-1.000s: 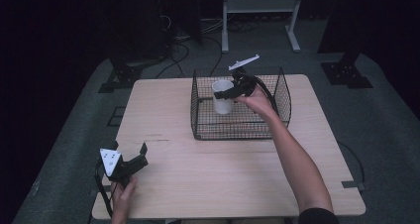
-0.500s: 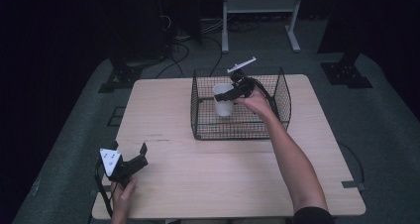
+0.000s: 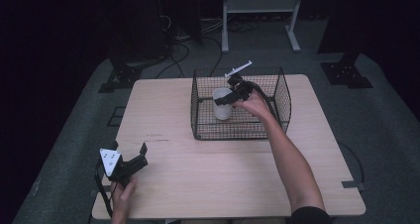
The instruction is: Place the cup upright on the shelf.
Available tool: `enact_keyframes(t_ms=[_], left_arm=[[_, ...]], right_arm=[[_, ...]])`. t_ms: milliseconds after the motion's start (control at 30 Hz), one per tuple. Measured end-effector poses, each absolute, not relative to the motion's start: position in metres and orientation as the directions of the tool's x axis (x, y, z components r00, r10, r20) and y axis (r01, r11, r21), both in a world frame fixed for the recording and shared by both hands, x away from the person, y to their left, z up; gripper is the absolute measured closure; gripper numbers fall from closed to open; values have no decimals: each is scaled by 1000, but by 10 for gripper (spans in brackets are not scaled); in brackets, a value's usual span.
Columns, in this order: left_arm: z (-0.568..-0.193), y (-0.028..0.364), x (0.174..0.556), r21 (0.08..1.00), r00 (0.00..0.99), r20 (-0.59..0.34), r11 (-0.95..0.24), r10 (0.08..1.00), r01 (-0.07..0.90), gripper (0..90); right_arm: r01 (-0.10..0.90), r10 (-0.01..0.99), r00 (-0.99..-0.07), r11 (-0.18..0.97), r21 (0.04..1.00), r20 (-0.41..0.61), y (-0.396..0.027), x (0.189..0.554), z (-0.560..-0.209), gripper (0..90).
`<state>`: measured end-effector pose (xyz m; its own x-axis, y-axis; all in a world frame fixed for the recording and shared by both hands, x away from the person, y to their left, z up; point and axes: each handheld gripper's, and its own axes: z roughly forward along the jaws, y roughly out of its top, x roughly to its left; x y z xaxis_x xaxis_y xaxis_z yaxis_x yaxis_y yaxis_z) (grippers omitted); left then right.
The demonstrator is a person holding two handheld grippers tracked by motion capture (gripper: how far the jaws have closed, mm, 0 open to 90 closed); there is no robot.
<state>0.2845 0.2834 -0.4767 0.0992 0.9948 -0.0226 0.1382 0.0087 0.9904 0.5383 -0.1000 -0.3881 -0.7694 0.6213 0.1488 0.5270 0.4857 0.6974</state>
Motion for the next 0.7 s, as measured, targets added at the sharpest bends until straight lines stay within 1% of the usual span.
enact_keyframes(t_ms=[67,433,700], left_arm=[[-477,283,285,990,99,-23,9,995,139,0],[-477,283,285,990,98,-22,9,995,138,0],[-477,283,285,990,96,-22,9,995,139,0]], right_arm=[[526,613,-773,479,703,160,-101,537,-389,172],[516,611,-779,495,699,142,-103,533,-385,176],[520,610,-778,491,699,150,-104,533,-385,176]])
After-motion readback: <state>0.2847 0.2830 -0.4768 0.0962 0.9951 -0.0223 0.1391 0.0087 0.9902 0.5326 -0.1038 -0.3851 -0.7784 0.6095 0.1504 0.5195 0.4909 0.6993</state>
